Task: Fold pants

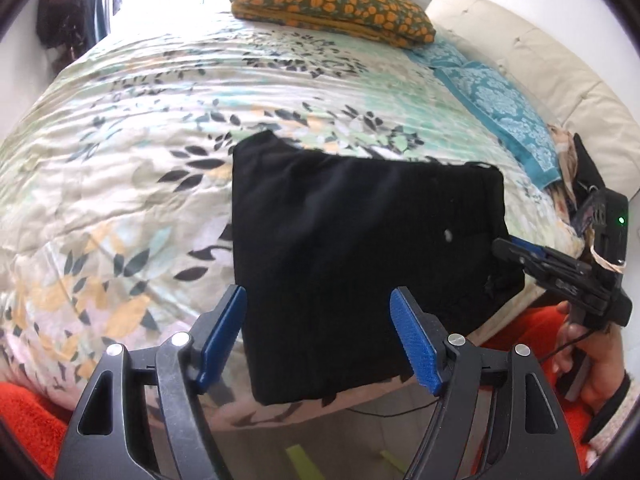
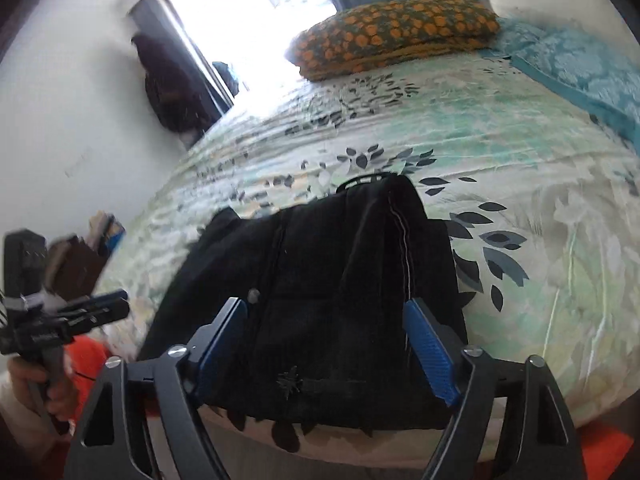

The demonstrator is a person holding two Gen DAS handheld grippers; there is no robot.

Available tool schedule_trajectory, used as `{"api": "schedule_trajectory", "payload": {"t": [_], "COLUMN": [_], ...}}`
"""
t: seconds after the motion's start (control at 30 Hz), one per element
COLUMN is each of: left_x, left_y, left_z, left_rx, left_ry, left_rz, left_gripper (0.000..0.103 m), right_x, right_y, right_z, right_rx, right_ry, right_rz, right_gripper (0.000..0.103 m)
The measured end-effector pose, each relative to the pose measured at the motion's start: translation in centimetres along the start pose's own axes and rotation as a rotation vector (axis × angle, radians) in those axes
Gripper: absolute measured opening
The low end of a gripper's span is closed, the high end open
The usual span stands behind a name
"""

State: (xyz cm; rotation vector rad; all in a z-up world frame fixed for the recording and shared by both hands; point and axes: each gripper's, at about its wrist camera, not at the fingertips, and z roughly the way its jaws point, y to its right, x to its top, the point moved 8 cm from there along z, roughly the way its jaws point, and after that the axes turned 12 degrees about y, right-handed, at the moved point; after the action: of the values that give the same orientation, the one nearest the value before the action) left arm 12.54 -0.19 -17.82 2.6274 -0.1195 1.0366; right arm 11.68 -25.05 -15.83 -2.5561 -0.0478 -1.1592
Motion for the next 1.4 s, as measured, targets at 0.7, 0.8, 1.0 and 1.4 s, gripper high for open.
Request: {"api": "schedule_trajectory", "payload": {"t": [0.7,0.8,1.0,1.4], "left_x": [-1.2,1.6,-0.3,-1.3], "left_y": [4.0,3.4,3.3,3.3], "left_z": [1.1,1.3,6.5,7.4], "left_rx": [0.044,0.068,0.156,0.216], "left_ry": [0.027,0.081,-0.037,-0.05], "left_rz": [0.231,0.192,0.24,0.255], "left_gripper": [0.078,0.086,0.086,0.091], "right_x": [0.1,4.5,6.1,3.6], "right_y": [5.3,2.8,0.9,-0.2], "right_z": [-1.7,-3.7,4.2,-0.2], "right_rx": [-0.185,-0.114,0.025,-0.026], "right_ry": [-0.017,0.123,-0.004,0.017], "right_rz": [0.159,0.116,0.099,0.01], "right_gripper": [0.037,0.045,0.045,0.053]}}
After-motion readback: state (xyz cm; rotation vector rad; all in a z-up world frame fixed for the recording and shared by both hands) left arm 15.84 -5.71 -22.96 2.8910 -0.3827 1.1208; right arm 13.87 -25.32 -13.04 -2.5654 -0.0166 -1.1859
